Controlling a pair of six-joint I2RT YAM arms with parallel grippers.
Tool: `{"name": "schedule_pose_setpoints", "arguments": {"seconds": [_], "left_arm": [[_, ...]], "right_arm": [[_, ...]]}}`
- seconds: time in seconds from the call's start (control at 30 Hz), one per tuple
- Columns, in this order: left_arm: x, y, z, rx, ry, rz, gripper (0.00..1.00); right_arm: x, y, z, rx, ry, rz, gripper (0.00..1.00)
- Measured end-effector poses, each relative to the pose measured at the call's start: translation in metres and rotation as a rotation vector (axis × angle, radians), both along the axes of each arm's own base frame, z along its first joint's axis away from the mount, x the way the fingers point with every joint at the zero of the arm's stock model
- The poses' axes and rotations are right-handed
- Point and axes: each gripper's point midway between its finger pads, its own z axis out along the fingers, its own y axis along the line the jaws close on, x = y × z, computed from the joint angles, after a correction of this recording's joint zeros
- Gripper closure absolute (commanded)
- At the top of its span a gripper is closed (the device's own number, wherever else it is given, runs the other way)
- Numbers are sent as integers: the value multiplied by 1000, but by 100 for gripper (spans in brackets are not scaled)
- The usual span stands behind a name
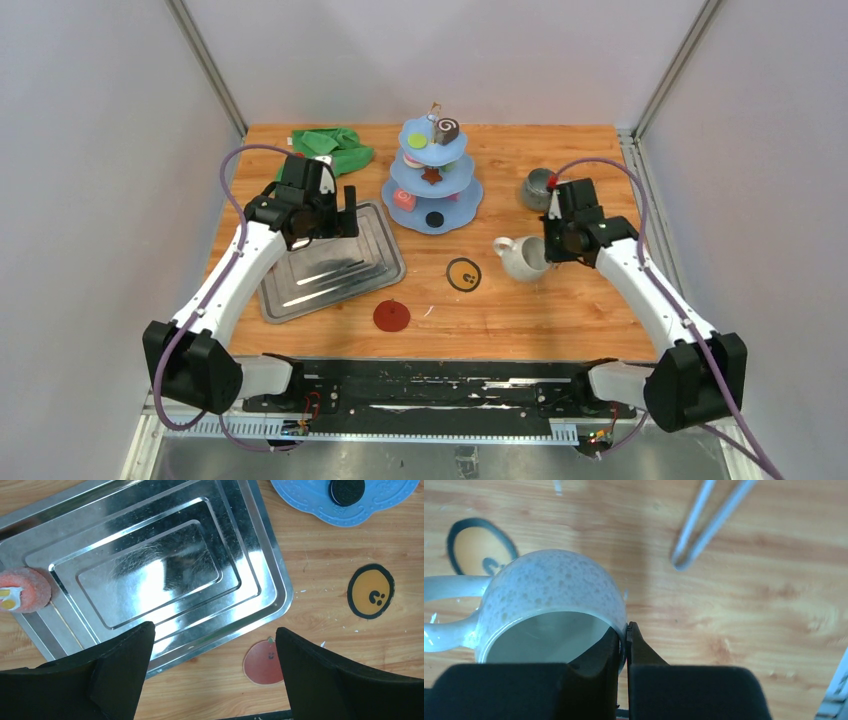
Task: Serve the afternoon tea
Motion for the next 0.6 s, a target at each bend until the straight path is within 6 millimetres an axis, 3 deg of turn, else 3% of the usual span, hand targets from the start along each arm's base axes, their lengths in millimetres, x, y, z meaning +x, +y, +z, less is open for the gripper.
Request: {"name": "schedule_pose_setpoints", "arguments": {"seconds": [0.13,0.3,0.6], "left_arm": [[0,0,0,-1,-1,0,5],[0,0,2,-2,-6,0,5],[-3,1,5,-4,-20,-1,5]], "right_arm": [[14,42,14,-88,-52,237,99],[24,83,12,-209,-61,474,99],[34,123,-9,-402,-24,723,99]]}}
